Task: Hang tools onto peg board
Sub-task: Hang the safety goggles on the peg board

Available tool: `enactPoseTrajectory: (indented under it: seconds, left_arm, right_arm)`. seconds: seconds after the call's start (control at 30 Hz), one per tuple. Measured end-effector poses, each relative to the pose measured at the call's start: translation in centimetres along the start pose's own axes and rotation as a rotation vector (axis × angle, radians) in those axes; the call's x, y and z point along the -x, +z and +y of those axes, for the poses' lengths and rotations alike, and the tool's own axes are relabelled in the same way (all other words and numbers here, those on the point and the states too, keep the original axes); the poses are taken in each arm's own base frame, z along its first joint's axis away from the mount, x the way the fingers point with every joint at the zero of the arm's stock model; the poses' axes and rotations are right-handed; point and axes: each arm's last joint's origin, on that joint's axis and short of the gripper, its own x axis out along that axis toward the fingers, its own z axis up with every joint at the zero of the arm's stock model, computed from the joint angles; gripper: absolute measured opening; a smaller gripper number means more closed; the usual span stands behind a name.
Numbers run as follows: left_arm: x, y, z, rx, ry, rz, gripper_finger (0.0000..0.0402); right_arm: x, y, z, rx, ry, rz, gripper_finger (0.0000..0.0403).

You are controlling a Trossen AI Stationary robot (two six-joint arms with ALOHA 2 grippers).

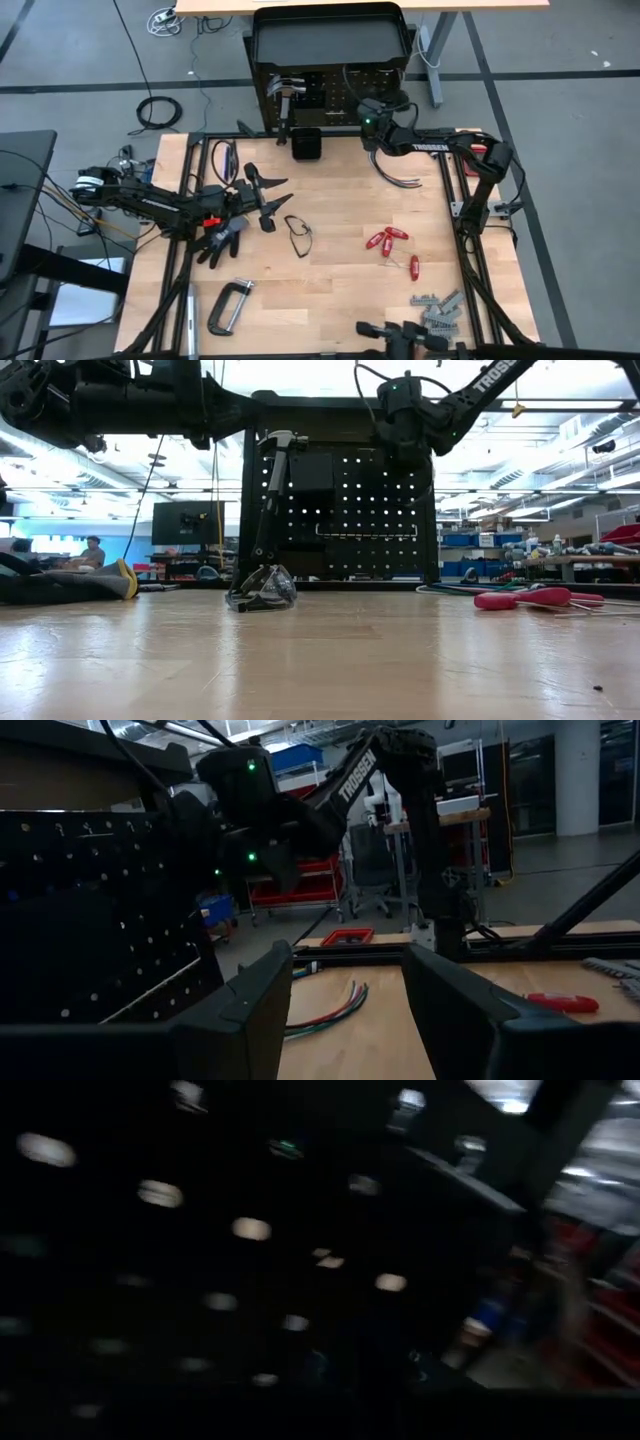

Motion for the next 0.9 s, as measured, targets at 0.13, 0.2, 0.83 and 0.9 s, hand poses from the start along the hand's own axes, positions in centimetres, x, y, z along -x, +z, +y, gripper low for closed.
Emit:
enactPoseTrajectory:
  seconds: [0.13, 0.2, 0.83, 0.9]
  left_arm:
    - [0.0, 0.0, 0.0, 0.000, 0.000, 0.000, 0.0197]
    - [0.0, 0.0, 0.0, 0.000, 0.000, 0.000, 0.0197]
    - [0.0, -0.1, 0.0, -0.001, -0.001, 0.005, 0.0197]
    - [0.0, -0.2, 0.0, -0.005, -0.002, 0.015, 0.0197]
  right_arm:
    - [0.0, -0.1, -0.2, 0.066, -0.075, 0.032, 0.0007]
    - [0.0, -0.1, -0.4, 0.084, -0.119, 0.052, 0.0008]
    - [2.6, 1.2, -2.1, -0.109, 0.502, -0.005, 0.0004]
    - [2.1, 0.8, -2.4, -0.116, 0.507, -0.029, 0.0004]
